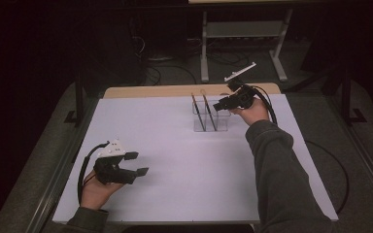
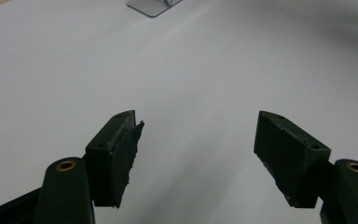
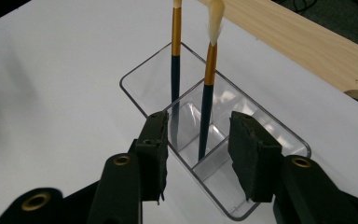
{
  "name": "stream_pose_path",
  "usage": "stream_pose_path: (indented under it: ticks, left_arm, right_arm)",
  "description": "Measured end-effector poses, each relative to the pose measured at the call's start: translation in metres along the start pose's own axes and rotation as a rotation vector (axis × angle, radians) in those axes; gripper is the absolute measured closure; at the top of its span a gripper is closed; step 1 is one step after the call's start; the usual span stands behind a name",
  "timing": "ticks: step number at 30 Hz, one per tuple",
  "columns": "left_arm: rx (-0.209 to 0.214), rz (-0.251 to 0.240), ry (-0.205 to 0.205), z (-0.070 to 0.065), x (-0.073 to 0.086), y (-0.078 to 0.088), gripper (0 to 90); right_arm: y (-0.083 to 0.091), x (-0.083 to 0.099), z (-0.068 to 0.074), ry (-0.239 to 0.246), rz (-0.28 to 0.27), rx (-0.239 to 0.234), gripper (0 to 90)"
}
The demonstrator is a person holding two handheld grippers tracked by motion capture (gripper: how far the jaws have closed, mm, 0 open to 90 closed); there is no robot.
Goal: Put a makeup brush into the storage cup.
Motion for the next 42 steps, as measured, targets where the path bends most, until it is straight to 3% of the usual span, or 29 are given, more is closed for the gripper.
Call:
stream_pose_path:
  ticks: [22, 25, 35, 36, 42]
  left_arm:
    - [0.001, -0.003, 0.016, 0.001, 0.002, -0.002, 28.4]
    - [0.004, -0.002, 0.016, 0.001, 0.002, -0.003, 28.4]
    - [0.01, -0.009, 0.026, 0.002, 0.003, -0.004, 28.0]
    - [0.012, -0.014, 0.031, 0.001, 0.003, -0.005, 28.0]
    - [0.009, -0.015, 0.026, 0.001, 0.002, -0.005, 27.8]
  right_arm:
    - [0.016, 0.015, 0.002, -0.02, -0.057, -0.017, 46.3]
    - [0.02, 0.02, 0.001, -0.041, -0.063, -0.017, 45.0]
    - [0.026, 0.033, -0.001, -0.043, -0.083, -0.015, 42.2]
    - [0.027, 0.036, 0.001, -0.061, -0.077, -0.02, 41.7]
    - [0.027, 0.044, 0.001, -0.053, -0.079, -0.014, 40.2]
Point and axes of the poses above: each handheld gripper's, and its own axes: y roughly backward along the jaws, x roughly out of its underside, z roughly to its left, the point moved 10 cm from there along -y, roughly forward along the jaws, and after that the axes turned 11 degrees about x, right-handed, at the moved point
